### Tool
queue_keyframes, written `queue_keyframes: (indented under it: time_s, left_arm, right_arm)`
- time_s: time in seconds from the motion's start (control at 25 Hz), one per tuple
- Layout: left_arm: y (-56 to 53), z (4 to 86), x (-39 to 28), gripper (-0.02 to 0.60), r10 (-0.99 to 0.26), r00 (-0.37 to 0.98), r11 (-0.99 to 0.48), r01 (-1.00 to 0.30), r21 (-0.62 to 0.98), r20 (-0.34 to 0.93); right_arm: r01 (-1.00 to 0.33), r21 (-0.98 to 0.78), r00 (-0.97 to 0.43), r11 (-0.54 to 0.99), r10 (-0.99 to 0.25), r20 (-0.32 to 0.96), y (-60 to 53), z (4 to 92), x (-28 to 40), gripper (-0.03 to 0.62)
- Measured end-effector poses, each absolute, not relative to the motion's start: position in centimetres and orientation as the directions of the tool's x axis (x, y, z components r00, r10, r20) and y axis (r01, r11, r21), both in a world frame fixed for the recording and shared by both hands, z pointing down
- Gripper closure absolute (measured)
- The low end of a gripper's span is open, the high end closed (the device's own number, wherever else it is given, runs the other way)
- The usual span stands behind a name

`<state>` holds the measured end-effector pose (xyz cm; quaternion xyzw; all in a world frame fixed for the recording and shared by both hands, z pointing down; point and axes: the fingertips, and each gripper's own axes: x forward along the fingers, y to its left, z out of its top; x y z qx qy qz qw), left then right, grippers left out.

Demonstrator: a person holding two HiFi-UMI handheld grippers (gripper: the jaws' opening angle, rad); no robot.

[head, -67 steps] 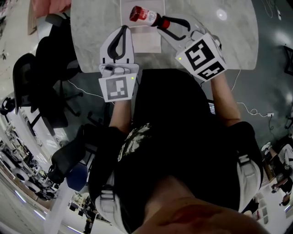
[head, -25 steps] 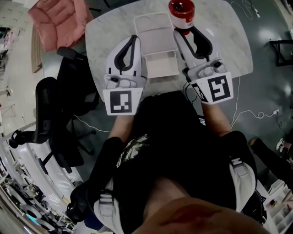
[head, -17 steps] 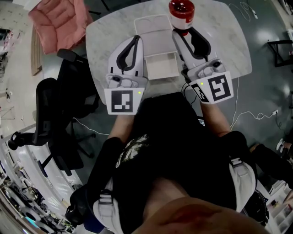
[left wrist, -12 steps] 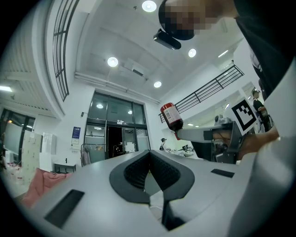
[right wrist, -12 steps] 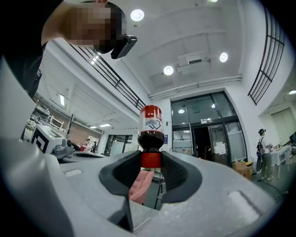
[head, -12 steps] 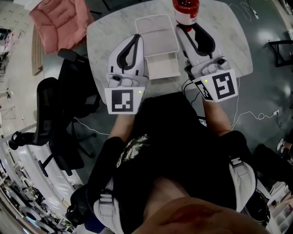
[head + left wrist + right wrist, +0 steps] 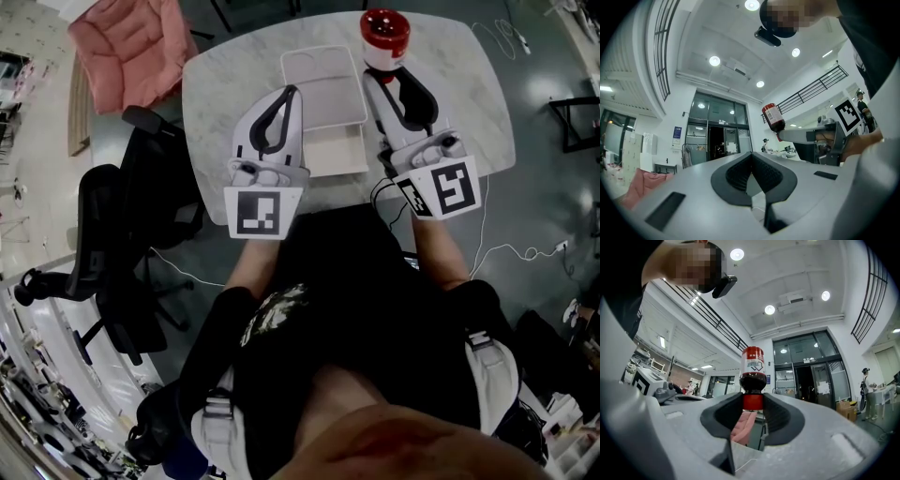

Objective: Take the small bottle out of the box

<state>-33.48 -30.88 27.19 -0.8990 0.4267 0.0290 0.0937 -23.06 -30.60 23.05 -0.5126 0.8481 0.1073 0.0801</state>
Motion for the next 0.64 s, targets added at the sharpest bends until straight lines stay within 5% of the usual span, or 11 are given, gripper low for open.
queue_keyframes:
  time_s: [0.64]
  left_arm:
    - [-30.8,28.3,-32.6,0.568,-0.775,0.616,-0.595,-0.786,-0.167,-0.137]
  right_arm:
    - [-0.867,0.123,-0.498,0.483,-0.828,-0.256,-30.4,24.2,-22.9,0.462]
